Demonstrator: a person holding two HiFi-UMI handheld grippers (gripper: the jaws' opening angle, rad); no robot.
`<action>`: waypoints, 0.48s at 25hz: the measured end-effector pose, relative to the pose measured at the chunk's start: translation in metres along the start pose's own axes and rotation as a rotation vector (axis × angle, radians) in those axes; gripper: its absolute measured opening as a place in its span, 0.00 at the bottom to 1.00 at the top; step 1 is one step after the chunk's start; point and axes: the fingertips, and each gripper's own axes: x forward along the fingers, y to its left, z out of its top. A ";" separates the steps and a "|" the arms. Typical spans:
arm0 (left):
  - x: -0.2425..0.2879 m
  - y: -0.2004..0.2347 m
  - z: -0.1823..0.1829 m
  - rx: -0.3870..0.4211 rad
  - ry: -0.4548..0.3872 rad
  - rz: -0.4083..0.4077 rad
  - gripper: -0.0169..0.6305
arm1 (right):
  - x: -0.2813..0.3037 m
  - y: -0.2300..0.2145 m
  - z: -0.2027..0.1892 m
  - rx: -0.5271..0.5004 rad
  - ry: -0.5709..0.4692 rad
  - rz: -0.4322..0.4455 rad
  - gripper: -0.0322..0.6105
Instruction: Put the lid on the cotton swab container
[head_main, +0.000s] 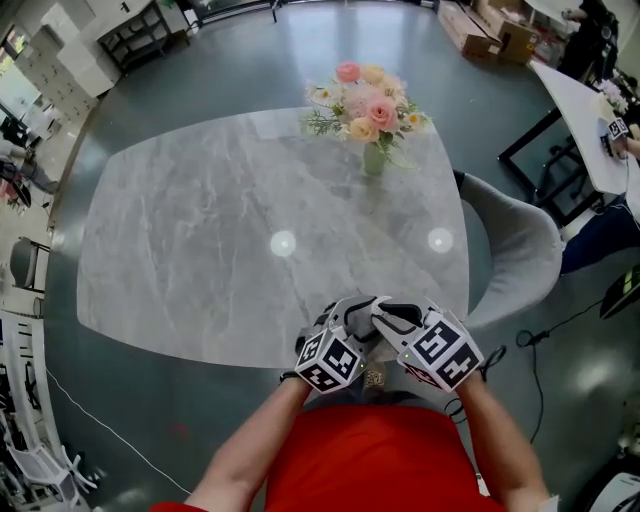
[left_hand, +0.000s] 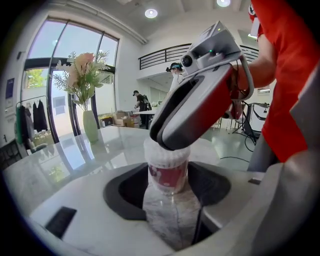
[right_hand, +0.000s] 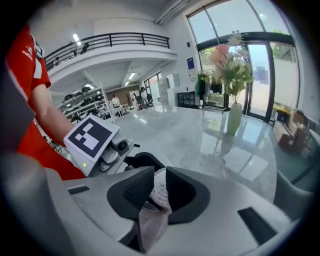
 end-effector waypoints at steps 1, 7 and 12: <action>0.000 0.000 0.000 0.001 0.005 0.005 0.45 | 0.001 0.000 0.000 -0.021 0.031 -0.013 0.15; 0.005 0.000 -0.001 0.030 0.045 0.046 0.46 | 0.005 -0.002 -0.002 -0.017 0.184 -0.034 0.15; 0.001 0.000 0.000 -0.003 0.012 0.052 0.46 | 0.003 0.001 -0.001 -0.008 0.162 -0.009 0.22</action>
